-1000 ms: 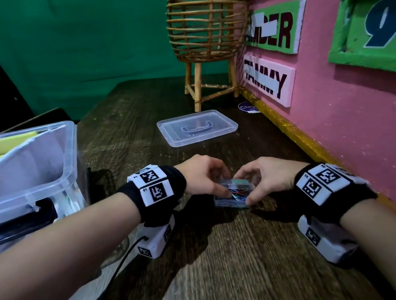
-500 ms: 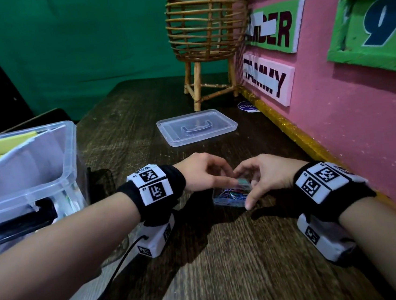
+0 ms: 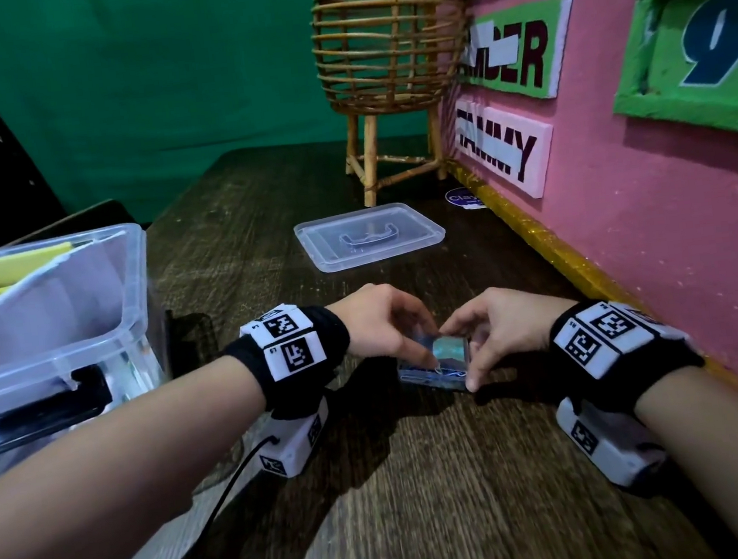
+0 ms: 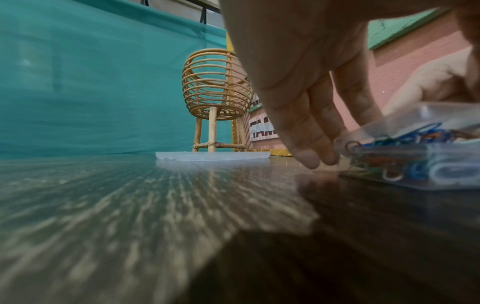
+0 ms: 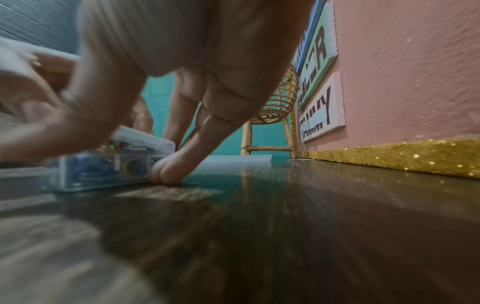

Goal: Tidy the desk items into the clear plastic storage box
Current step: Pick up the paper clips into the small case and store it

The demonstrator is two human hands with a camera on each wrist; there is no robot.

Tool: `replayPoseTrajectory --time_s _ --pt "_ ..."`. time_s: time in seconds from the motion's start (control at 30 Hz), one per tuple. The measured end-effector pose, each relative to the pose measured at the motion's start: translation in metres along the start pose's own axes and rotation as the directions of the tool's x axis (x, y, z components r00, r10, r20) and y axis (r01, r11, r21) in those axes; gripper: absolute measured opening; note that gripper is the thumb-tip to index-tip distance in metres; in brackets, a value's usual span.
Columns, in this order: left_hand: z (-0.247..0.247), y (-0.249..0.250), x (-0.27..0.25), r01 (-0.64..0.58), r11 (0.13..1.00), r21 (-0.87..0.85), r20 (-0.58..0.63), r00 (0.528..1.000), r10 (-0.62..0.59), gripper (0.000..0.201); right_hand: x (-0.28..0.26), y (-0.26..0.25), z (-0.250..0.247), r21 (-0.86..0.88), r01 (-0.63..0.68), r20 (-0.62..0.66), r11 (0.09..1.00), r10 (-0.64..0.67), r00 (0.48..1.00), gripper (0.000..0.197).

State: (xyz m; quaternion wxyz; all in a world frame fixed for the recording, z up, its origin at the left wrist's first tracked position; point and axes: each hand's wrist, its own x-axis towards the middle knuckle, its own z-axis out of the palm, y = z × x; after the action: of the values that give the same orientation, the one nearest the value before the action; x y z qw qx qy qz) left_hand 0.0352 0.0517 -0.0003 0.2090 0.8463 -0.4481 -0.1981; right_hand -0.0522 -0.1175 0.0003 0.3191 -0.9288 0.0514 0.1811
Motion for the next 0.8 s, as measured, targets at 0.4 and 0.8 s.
replayPoseTrajectory --time_s 0.4,0.8 --pt "-0.001 0.000 -0.001 -0.004 1.000 -0.015 -0.013 1.000 0.003 0.032 0.003 0.003 0.002 -0.012 0.030 -0.008 0.999 -0.030 1.000 0.059" --pt "0.002 0.001 0.000 0.017 1.000 0.007 0.009 1.000 -0.017 0.040 0.012 0.010 0.003 0.034 0.018 0.032 0.999 -0.019 0.999 0.042"
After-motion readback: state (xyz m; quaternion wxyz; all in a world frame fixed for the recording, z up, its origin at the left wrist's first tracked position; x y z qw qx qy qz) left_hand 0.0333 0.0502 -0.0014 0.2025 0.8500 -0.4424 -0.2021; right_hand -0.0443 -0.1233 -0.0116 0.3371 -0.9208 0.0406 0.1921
